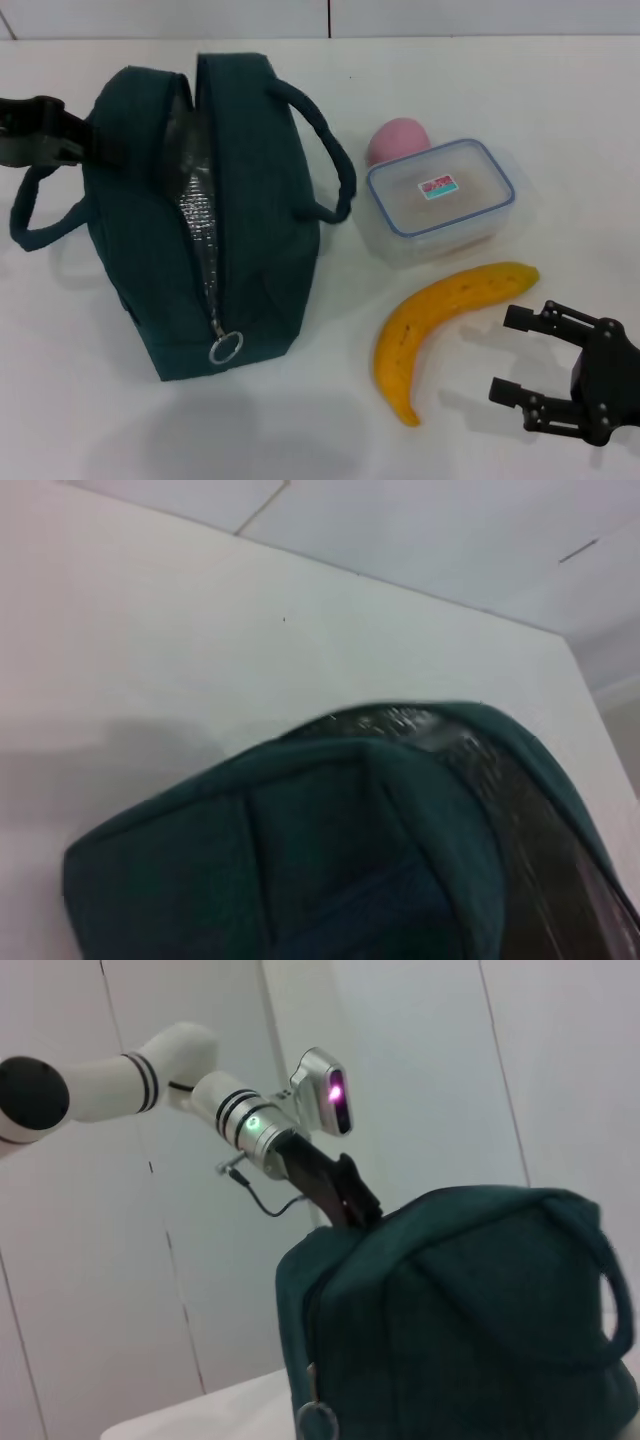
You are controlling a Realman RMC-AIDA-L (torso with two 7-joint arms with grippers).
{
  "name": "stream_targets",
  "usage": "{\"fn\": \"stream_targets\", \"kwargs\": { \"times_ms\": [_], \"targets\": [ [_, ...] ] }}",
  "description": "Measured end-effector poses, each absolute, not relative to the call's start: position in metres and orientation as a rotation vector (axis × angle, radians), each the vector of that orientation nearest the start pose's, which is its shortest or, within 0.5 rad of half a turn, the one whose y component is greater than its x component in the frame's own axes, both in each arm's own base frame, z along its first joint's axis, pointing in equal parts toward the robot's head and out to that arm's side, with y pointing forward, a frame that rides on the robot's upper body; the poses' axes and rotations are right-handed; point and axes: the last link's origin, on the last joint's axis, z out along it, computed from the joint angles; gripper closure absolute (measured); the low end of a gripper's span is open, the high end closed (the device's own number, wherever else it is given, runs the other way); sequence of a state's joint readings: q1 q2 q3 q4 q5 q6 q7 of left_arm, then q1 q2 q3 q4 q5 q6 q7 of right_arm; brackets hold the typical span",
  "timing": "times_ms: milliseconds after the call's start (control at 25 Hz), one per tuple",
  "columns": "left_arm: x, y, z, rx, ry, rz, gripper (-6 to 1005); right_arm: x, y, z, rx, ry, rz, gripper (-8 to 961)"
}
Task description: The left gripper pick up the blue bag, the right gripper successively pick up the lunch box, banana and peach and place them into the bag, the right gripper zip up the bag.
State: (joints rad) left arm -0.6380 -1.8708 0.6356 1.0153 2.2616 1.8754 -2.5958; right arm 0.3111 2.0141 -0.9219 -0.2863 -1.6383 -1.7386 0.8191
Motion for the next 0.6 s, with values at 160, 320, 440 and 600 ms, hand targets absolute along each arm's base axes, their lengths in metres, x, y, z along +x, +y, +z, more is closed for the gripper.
{"fn": "stream_targets", "kwargs": {
  "times_ms": [160,320,440,600],
  "targets": [
    [-0.241,0.354,0.131,-2.393,-1.768,-0.332,943,0.304,0.226,-0.022,-2.618,0.458,1.084,209],
    [-0.239,0.354,0.131,-2.4,-1.764,-0.356,960,0.303,0.231,-0.015,-2.516,0.653,1.187,212],
    [-0.237,0.354,0.132,-2.408,-1.757,-0.385,960,0.307,0.237,-0.01,-2.346,0.888,1.3,214],
    [-0.234,0.355,0.131,-2.424,-1.765,-0.45,960,0.326,0.243,-0.003,-2.049,1.22,1.381,216]
  ]
}}
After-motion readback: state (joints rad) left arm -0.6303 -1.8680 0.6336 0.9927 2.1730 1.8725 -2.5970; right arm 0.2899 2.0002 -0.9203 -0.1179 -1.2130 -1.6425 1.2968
